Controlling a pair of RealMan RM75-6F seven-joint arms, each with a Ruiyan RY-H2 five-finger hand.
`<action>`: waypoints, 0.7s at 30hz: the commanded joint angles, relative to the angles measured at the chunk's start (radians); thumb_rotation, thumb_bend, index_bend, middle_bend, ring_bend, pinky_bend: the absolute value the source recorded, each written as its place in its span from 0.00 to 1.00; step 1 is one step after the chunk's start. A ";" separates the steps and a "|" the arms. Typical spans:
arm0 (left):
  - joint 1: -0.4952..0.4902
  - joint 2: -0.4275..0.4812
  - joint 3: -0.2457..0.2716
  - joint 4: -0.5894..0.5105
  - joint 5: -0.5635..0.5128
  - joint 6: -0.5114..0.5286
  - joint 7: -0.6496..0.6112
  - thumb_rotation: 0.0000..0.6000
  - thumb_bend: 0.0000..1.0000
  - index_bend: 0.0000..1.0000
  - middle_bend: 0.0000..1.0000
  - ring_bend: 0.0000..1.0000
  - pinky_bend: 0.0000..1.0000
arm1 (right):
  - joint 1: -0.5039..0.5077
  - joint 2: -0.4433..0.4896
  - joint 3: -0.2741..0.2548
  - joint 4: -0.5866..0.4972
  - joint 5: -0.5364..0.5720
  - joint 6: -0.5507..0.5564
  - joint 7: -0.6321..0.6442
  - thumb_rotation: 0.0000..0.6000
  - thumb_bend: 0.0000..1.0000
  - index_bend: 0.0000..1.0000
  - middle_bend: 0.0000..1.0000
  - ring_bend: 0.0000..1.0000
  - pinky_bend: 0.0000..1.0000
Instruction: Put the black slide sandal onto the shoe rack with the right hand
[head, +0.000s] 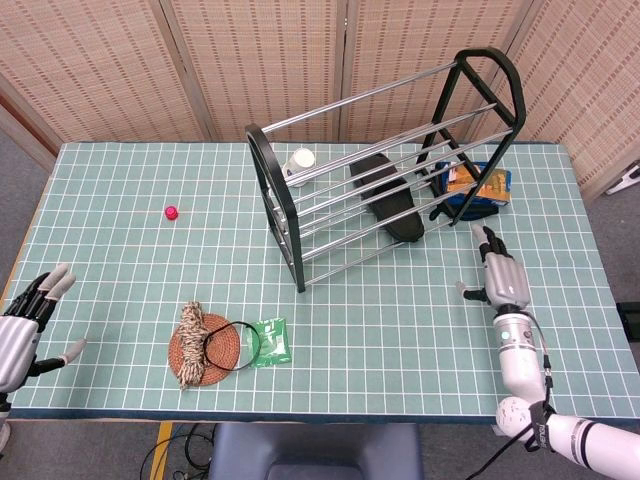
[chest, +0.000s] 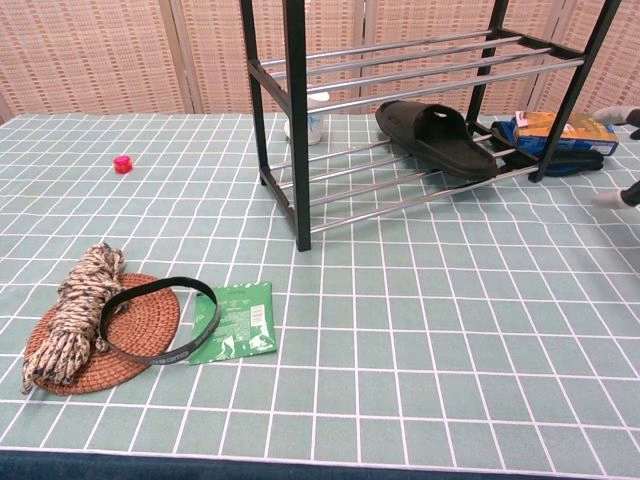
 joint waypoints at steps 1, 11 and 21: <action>-0.011 -0.002 -0.003 0.002 -0.013 -0.023 0.007 1.00 0.26 0.00 0.02 0.00 0.17 | -0.051 0.057 -0.022 -0.068 -0.042 0.093 -0.038 1.00 0.23 0.00 0.00 0.04 0.22; -0.060 -0.029 0.000 -0.005 -0.048 -0.137 0.080 1.00 0.26 0.00 0.02 0.00 0.17 | -0.235 0.131 -0.136 -0.115 -0.251 0.341 -0.022 1.00 0.23 0.00 0.00 0.04 0.22; -0.089 -0.063 0.008 -0.010 -0.065 -0.203 0.164 1.00 0.26 0.00 0.02 0.00 0.17 | -0.396 0.103 -0.182 -0.014 -0.357 0.523 -0.009 1.00 0.23 0.00 0.00 0.01 0.20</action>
